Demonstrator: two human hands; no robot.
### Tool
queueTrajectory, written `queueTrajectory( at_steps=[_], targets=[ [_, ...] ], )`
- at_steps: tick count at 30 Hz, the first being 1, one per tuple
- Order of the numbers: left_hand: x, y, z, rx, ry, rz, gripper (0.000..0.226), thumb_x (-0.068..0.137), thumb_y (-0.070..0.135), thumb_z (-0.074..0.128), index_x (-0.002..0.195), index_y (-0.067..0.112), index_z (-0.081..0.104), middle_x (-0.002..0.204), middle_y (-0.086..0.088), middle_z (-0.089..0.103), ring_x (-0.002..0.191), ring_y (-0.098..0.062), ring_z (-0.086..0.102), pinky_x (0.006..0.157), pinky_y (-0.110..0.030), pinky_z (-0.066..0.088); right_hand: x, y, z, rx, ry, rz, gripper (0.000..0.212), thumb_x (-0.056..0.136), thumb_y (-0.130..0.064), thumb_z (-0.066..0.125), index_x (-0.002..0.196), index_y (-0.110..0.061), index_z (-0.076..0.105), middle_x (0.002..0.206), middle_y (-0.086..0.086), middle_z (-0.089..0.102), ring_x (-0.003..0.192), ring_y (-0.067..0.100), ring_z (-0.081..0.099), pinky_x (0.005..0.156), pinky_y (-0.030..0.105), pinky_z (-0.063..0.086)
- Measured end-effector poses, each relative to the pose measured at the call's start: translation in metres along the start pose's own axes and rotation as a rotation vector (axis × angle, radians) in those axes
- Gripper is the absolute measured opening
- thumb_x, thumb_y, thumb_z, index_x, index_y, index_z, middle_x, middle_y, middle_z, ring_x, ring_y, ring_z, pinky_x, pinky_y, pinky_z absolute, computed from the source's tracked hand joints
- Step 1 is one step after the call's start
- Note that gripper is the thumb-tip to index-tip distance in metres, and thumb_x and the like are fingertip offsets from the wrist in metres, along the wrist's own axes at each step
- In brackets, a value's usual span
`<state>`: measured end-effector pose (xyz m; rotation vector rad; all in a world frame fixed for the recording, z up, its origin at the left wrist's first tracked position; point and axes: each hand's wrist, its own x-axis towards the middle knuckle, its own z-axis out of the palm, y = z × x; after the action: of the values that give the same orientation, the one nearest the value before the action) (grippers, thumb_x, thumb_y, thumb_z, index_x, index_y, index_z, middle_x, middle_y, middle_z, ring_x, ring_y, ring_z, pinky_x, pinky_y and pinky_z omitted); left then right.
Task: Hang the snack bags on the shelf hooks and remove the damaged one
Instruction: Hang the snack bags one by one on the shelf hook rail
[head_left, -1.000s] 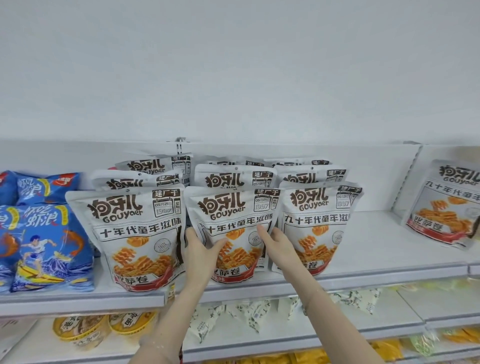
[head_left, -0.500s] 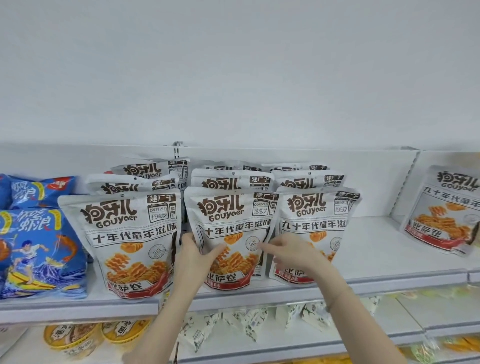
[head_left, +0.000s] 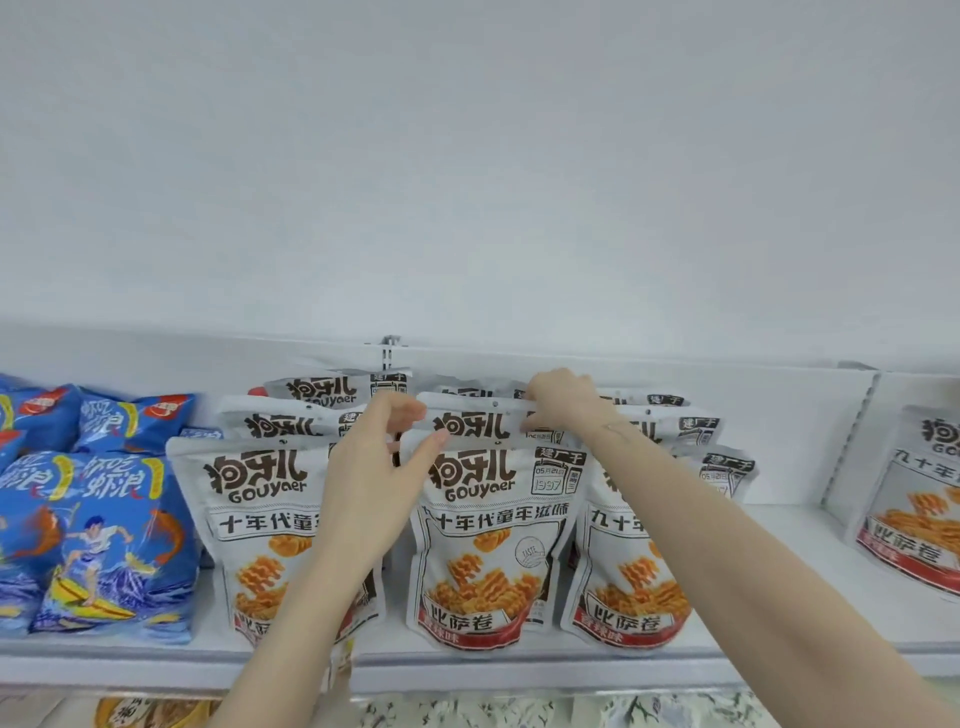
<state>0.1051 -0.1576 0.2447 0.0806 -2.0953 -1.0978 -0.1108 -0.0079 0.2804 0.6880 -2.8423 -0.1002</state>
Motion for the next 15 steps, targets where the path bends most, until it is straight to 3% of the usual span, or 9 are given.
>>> queueTrajectory(
  at_steps=[3, 6, 8, 11, 15],
  targets=[
    [-0.002, -0.010, -0.004, 0.025, -0.005, -0.031, 0.025, 0.086, 0.032, 0.066, 0.109, 0.025, 0.059, 0.107, 0.018, 0.063, 0.104, -0.003, 0.058, 0.089, -0.024, 0.046, 0.006, 0.006, 0.003, 0.136, -0.038, -0.028, 0.027, 0.081, -0.034, 0.074, 0.071, -0.015, 0.057, 0.070, -0.001, 0.057, 0.065, 0.019, 0.053, 0.061, 0.029, 0.042],
    [-0.001, -0.019, -0.005, 0.041, -0.018, -0.060, 0.021, 0.087, 0.032, 0.066, 0.106, 0.026, 0.059, 0.102, 0.023, 0.059, 0.103, -0.006, 0.059, 0.091, -0.028, 0.048, 0.004, 0.006, -0.008, 0.308, 0.035, -0.054, 0.022, 0.083, -0.029, 0.072, 0.072, -0.018, 0.057, 0.067, -0.005, 0.052, 0.065, 0.018, 0.049, 0.057, 0.027, 0.038],
    [0.003, -0.021, -0.003, 0.056, -0.009, -0.061, 0.022, 0.087, 0.032, 0.065, 0.106, 0.027, 0.058, 0.102, 0.023, 0.057, 0.106, -0.008, 0.058, 0.090, -0.029, 0.047, 0.000, 0.005, -0.023, 0.397, 0.156, -0.065, 0.018, 0.087, -0.026, 0.070, 0.078, -0.017, 0.057, 0.069, -0.005, 0.053, 0.071, 0.019, 0.052, 0.057, 0.025, 0.036],
    [0.014, -0.021, 0.000, 0.081, 0.003, -0.069, 0.038, 0.087, 0.034, 0.066, 0.120, 0.022, 0.053, 0.117, 0.010, 0.056, 0.115, -0.015, 0.055, 0.089, -0.028, 0.043, -0.012, 0.010, -0.062, 0.487, 0.388, -0.064, 0.017, 0.088, -0.021, 0.067, 0.075, -0.014, 0.058, 0.068, -0.003, 0.055, 0.071, 0.022, 0.055, 0.054, 0.026, 0.034],
    [0.036, -0.012, 0.001, 0.044, 0.028, -0.079, 0.073, 0.080, 0.041, 0.072, 0.140, 0.015, 0.038, 0.145, -0.003, 0.045, 0.132, -0.021, 0.044, 0.106, -0.040, 0.040, -0.035, 0.027, -0.124, 0.483, 0.776, -0.092, 0.018, 0.085, -0.021, 0.068, 0.080, -0.004, 0.064, 0.077, 0.007, 0.060, 0.074, 0.022, 0.049, 0.063, 0.031, 0.029]
  ],
)
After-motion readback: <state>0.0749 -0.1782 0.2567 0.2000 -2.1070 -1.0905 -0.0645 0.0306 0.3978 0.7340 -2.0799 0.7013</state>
